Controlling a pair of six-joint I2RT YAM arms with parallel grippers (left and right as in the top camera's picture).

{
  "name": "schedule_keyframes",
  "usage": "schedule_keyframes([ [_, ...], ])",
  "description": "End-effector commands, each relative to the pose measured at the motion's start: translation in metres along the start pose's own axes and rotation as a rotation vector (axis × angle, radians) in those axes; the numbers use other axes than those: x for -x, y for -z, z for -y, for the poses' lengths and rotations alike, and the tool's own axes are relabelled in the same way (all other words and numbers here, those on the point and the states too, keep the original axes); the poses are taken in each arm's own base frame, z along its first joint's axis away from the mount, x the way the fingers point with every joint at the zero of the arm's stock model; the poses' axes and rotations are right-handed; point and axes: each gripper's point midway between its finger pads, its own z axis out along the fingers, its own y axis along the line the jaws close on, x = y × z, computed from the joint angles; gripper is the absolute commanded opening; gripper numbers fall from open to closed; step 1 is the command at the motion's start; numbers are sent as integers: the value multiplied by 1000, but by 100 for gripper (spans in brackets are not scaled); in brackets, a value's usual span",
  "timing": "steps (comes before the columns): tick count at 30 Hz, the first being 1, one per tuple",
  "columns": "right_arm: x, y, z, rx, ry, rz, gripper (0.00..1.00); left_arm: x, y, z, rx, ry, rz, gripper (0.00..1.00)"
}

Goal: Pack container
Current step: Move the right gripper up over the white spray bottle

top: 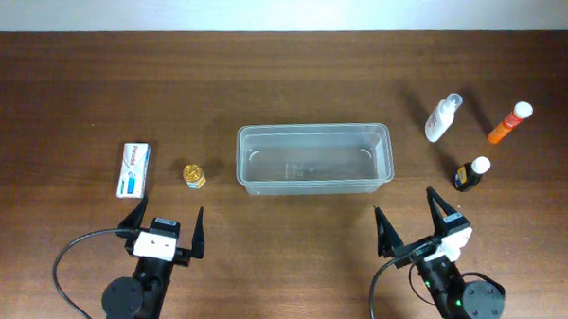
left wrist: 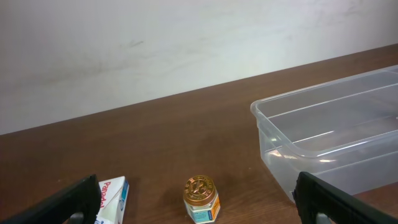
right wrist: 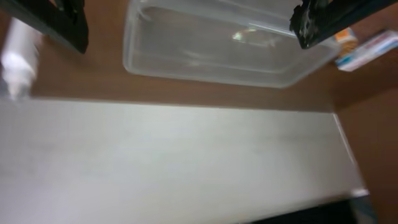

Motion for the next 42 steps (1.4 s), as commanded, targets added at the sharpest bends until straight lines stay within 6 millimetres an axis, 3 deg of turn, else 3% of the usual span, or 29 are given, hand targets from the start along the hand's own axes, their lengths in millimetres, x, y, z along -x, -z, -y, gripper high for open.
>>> schedule_keyframes([
  [1,53,7,-22,72,111,109,98,0,0,-1,2,-12,1,99],
  [4,92,13,-14,-19,169,138,98,0,0,-1,2,-12,1,99],
  [9,129,8,6,-159,237,-6,98,0,0,-1,2,-12,1,99],
  [14,158,-20,31,-256,214,-242,98,0,0,-1,2,-12,1,99],
  [20,173,-61,65,-323,180,-595,99,0,0,-1,2,-12,1,99],
  [26,161,-88,89,-326,76,-866,98,0,0,-1,2,-12,1,99],
  [36,104,-125,127,-365,47,-1043,98,0,0,-1,2,-12,1,99],
  [42,69,-137,179,-469,-64,-1073,98,0,0,-1,2,-12,1,99],
])
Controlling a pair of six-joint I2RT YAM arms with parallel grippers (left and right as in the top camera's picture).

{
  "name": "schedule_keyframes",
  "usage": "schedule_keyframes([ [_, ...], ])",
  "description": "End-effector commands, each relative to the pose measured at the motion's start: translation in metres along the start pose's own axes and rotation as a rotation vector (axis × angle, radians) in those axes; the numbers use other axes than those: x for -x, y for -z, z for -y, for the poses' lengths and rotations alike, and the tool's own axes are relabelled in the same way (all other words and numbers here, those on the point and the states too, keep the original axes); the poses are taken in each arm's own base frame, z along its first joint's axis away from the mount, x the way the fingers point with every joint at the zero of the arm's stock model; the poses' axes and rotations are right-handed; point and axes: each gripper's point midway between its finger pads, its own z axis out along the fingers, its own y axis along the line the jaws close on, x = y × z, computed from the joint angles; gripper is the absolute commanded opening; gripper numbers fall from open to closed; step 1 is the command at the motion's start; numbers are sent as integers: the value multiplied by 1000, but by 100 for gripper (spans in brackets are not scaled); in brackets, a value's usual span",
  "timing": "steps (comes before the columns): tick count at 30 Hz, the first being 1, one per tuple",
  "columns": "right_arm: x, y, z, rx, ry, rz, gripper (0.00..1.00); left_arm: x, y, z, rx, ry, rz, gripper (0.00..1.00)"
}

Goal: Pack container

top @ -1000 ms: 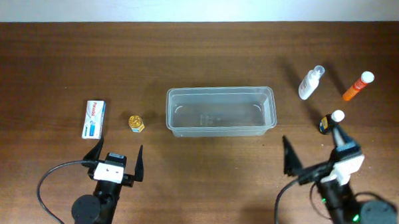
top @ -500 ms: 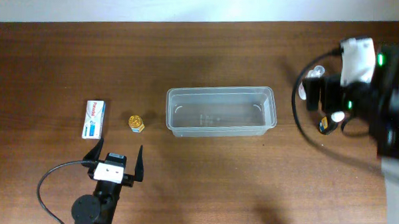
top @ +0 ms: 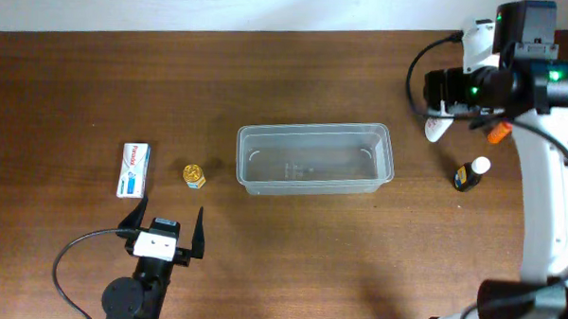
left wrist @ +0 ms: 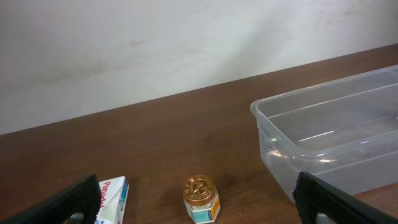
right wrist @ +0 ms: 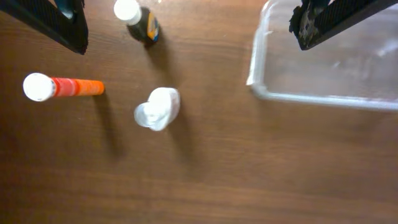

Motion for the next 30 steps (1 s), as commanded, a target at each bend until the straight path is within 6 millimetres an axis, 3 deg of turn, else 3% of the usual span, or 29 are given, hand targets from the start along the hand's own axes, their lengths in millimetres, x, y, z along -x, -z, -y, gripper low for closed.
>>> schedule_keyframes([
  [1,-2,-25,34,-42,-101,-39,98,-1,0,-1,2,-12,0,99],
  [4,-10,-47,43,-35,-126,-89,98,-1,0,-1,2,-12,0,99],
  [14,-27,-106,47,-14,-114,-204,98,-1,0,-1,2,-12,0,99],
  [25,-46,-152,48,4,-123,-296,98,-1,0,-1,2,-12,0,99],
  [30,-46,-165,49,4,-123,-292,100,-1,0,-1,2,-12,0,99],
])
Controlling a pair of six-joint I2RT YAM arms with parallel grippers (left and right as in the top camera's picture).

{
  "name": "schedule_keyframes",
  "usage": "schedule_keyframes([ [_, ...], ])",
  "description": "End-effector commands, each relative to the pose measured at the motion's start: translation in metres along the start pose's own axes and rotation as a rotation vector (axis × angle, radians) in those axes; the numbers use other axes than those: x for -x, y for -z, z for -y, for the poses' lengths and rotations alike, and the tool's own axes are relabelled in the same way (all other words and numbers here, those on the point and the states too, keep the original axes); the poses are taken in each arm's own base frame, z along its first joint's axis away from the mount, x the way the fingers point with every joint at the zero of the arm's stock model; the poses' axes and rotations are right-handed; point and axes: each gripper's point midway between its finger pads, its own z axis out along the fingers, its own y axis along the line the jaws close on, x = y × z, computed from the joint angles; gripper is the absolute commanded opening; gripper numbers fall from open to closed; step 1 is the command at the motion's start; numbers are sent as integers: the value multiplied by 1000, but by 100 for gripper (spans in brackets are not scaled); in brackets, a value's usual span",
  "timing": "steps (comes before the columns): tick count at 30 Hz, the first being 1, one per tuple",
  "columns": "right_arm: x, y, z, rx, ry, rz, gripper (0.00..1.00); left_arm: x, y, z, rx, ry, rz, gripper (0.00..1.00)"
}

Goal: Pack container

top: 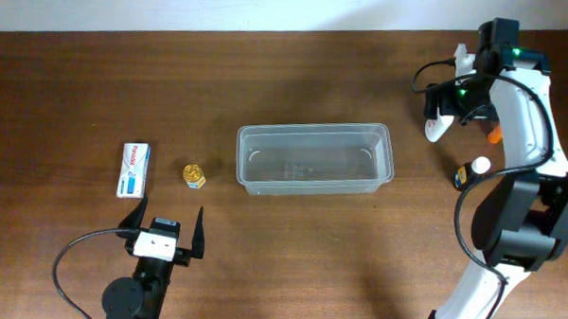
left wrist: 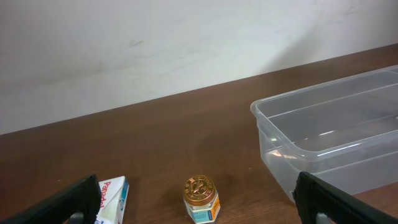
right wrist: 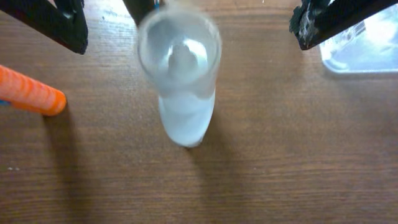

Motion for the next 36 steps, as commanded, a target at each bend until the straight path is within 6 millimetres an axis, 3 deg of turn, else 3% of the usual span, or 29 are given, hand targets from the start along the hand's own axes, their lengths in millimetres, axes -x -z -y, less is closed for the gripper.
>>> schedule_keyframes([
  [1,8,-5,0,1,9,15,97,-1,0,-1,2,-12,0,99],
  [18,14,-37,1,5,7,10,86,-1,0,-1,2,-12,0,99],
  [26,28,-40,3,-2,12,62,85,-1,0,-1,2,-12,0,99],
  [36,29,-40,3,-3,13,69,71,-1,0,-1,2,-12,0,99],
])
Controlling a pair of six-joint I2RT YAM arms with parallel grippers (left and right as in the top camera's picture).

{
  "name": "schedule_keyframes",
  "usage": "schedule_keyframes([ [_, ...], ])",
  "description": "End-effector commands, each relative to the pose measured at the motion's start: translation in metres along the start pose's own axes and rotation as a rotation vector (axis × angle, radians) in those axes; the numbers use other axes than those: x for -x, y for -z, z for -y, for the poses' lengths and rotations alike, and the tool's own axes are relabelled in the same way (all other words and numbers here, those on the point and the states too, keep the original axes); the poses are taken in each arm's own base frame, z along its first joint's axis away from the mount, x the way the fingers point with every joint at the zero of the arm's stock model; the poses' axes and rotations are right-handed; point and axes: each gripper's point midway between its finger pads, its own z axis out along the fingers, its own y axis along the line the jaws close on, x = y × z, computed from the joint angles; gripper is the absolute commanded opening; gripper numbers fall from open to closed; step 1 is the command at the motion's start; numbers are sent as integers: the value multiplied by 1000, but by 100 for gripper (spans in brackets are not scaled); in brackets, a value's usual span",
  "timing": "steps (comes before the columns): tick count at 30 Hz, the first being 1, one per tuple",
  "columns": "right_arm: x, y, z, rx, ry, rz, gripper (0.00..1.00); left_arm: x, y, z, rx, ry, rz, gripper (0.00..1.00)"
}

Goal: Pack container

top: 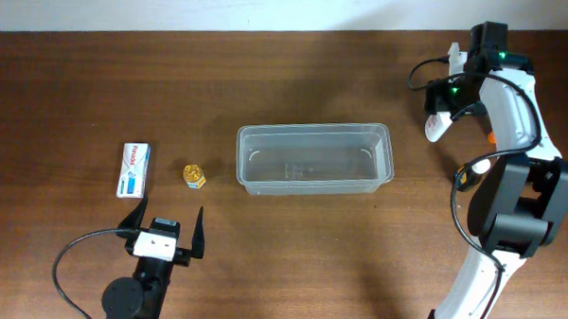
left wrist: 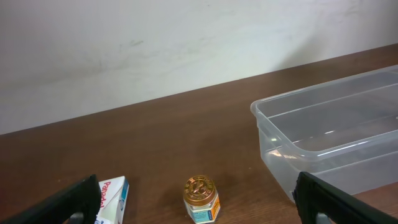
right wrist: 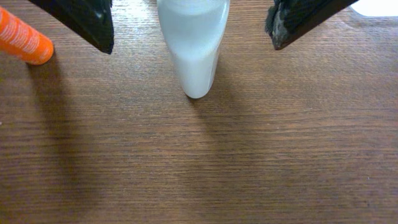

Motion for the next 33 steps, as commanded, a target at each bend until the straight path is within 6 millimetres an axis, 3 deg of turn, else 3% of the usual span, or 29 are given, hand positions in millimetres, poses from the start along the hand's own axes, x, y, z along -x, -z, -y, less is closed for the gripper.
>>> schedule_keyframes([
  [1,5,-1,-1,2,9,10,71,-1,0,-1,2,-12,1,99],
  [8,5,-1,-1,2,9,10,57,-1,0,-1,2,-12,1,99],
  [19,5,-1,-1,2,8,7,44,-1,0,-1,2,-12,1,99],
  [33,-5,-1,-2,8,6,-31,36,-1,0,-1,2,-12,1,99],
])
